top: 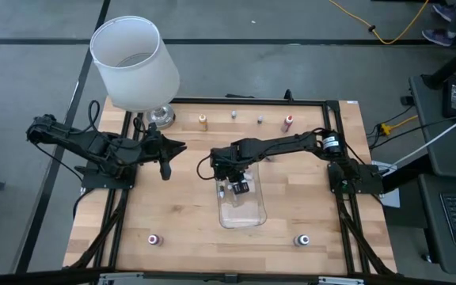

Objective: Pick & Place food coloring
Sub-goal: Put the small brown food coloring bottle into the transparent container, then put the small blue food coloring bottle into the transparent container

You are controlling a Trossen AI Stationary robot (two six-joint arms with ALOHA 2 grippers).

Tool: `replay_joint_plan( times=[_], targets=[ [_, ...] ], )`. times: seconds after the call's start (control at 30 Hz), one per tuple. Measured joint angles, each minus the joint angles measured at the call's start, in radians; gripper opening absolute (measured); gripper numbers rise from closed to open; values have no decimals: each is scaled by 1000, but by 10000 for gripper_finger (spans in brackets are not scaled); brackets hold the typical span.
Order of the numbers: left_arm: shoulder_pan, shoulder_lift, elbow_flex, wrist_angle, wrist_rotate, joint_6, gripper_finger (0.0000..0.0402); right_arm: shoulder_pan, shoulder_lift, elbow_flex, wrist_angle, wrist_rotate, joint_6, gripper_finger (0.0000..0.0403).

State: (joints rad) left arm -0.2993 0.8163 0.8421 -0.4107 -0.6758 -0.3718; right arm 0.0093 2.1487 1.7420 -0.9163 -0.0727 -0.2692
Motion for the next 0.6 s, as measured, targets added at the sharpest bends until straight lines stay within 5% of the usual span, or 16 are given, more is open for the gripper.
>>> replay_joint_plan(
  times=[0.6],
  targets=[
    [0, 0, 0, 0, 0, 0, 59, 0, 0, 0, -3, 2, 3, 123]
  ],
)
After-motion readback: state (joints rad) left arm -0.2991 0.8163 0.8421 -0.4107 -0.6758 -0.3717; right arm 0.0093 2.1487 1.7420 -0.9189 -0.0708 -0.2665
